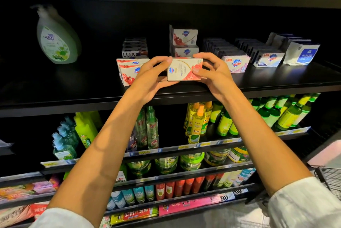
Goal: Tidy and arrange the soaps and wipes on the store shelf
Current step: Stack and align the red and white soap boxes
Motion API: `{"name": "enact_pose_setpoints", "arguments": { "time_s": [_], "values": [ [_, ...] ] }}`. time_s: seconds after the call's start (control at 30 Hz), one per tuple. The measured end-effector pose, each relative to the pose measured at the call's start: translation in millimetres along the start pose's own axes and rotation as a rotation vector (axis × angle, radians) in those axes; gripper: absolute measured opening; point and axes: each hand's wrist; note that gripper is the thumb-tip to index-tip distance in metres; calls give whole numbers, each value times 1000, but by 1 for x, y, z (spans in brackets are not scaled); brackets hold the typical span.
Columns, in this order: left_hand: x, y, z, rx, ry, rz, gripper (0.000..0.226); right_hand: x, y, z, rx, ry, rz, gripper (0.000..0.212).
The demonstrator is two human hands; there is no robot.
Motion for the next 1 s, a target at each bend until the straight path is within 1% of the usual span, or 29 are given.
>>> {"name": "enact_pose_setpoints", "arguments": {
  "time_s": [0.13, 0.23, 0.27, 0.33, 0.37, 0.43, 0.5, 0.57, 0.73, 0.83, 1.0],
  "values": [
    [0, -1, 1, 19, 9, -17, 24, 0, 0, -1, -18, 25, -1, 39],
    [0, -1, 2, 32, 12, -40, 22, 2, 2, -5, 12, 14, -70, 26],
    [0, -1, 2, 37, 13, -48, 21, 3, 4, -6, 22, 0, -106, 29],
    [0, -1, 3, 44, 19, -63, 21, 6, 6, -10, 46, -29, -164, 44],
    [0, -1, 3, 49, 24, -70, 23, 7, 7, -11, 55, -40, -182, 44],
    [-1, -1, 4, 61, 32, -85, 25, 8, 6, -11, 48, -38, -194, 32],
    [-1, -1, 4, 65, 41, -91, 26, 7, 5, -9, 51, -9, -183, 23],
    [-2, 0, 4, 59, 60, -91, 26, 7, 4, -5, 73, 12, -158, 21],
    [-1, -1, 5, -15, 55, -36, 36, 5, 1, -1, 94, 28, -73, 21],
    [1, -1, 2, -66, 18, 10, 36, 4, -3, 1, 99, 34, -13, 19],
    [1, -2, -1, -80, -22, 48, 34, 1, -2, 3, 17, 37, 21, 27]
  ]
}}
Point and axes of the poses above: each hand's wrist, its own x-axis towards the middle knuckle, its own z-axis out of the back of the hand, y = z × x, and after that the axes turned 3 degrees about -y, right-handed
